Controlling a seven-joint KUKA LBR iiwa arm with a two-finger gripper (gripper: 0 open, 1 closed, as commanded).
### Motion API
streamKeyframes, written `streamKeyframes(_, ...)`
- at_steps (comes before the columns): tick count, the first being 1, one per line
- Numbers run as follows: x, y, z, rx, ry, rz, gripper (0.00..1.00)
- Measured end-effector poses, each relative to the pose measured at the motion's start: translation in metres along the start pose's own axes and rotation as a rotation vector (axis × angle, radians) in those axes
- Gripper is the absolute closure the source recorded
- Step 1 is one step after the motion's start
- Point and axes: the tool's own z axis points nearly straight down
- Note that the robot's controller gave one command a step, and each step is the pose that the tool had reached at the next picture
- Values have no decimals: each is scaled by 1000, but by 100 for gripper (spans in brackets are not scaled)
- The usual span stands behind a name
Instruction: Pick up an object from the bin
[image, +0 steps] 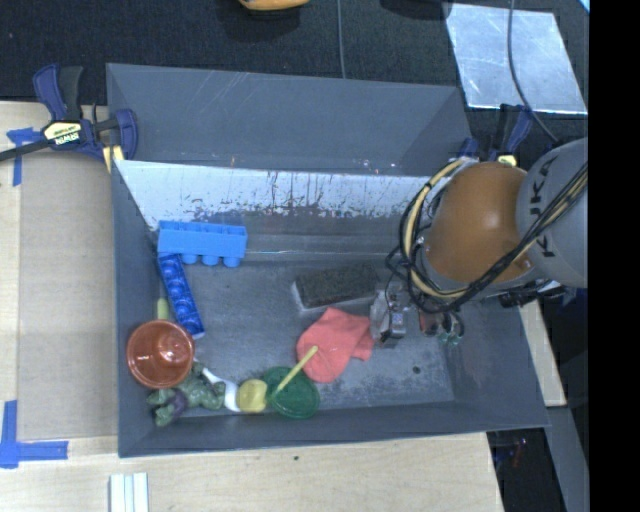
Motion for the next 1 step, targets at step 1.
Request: streamKeyframes(1,15,29,0,0,-2,-24,100)
